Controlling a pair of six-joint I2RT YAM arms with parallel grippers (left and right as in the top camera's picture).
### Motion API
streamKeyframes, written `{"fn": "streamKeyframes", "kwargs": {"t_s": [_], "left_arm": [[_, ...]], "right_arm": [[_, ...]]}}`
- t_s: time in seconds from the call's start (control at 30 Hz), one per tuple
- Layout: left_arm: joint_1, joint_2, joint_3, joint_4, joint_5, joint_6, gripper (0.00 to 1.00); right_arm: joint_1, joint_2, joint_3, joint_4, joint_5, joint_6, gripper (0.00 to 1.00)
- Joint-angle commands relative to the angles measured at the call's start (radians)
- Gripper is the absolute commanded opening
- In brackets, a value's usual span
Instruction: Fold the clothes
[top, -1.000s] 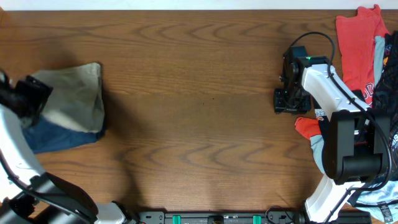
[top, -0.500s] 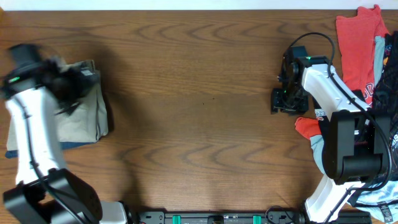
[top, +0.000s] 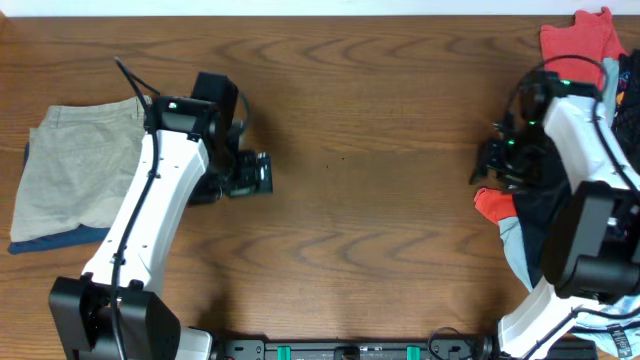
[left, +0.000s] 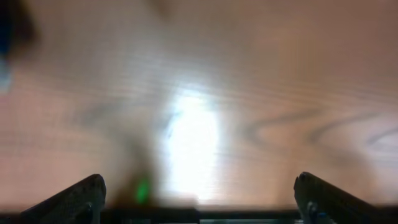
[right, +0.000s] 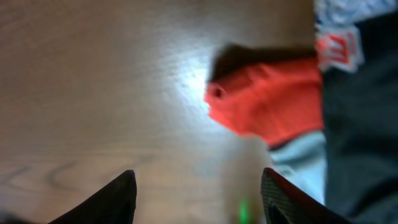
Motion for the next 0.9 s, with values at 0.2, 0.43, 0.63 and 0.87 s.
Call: {"fn": "streamKeyframes", "kwargs": {"t_s": [0.2,0.43,0.63,0.87], "left_arm": [[-0.002,-0.279,-0.162,0.055,-0.078,-0.058,0.98],[-0.024,-0.872,-0.521,0.368,-0.18,-0.107,0.98],[-0.024,-1.27,-0.633,0.442,-0.18,-0.106,0.98],[-0.024,-1.477,-0.633,0.386,-0.18,-0.106,0.98]], "right_arm": [[-0.012,-0.406,-0.214,0.139,-0.01,-0.037,0.63],[0.015,-0.943,-0.593,0.507,0.024,-0.015,0.99],[0.015,-1.284,-0.735,0.593,0.024,-0.016,0.99],[0.015,-1.468,-0.74,0.432,0.024,-0.016,0.99]]}}
